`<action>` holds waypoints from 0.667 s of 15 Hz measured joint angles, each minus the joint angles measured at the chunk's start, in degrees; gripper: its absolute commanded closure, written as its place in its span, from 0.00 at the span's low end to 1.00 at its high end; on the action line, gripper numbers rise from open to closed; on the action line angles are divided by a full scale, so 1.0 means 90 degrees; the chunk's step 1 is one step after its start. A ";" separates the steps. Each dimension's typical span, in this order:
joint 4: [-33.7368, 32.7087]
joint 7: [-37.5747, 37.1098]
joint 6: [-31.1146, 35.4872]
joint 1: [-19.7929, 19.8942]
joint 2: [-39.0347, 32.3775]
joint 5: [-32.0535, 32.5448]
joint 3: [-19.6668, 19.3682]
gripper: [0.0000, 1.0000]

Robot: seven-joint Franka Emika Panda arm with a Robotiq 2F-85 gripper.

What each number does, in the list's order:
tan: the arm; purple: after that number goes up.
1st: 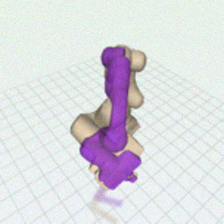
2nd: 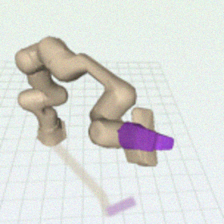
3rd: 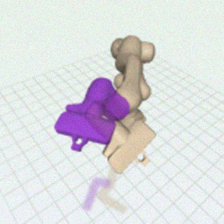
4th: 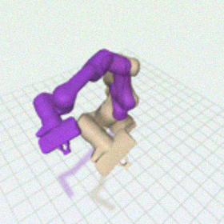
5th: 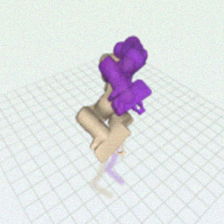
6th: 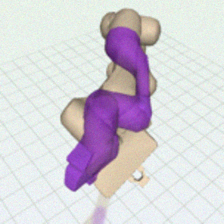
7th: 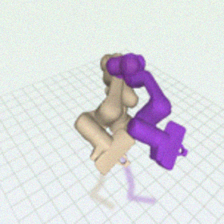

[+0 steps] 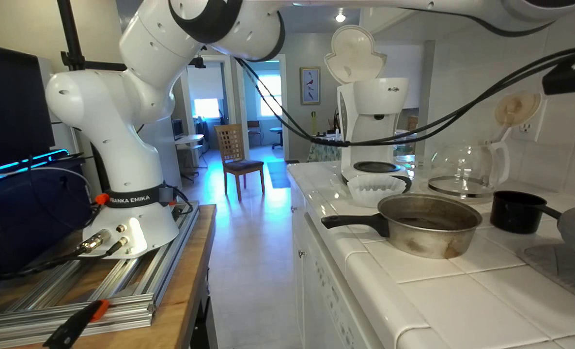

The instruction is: Put the pot's lid on the grey mat

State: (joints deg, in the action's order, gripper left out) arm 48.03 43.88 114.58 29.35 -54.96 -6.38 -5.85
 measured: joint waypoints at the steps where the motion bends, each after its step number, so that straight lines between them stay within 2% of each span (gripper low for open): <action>1: -0.0130 0.0043 -0.0056 0.0000 -0.0093 0.0012 0.0014 0.94; 10: -0.1000 0.0191 -0.0255 0.0015 -0.0760 0.0066 0.0103 0.94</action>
State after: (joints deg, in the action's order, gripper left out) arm 39.03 45.60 112.29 29.49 -61.80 -5.78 -4.92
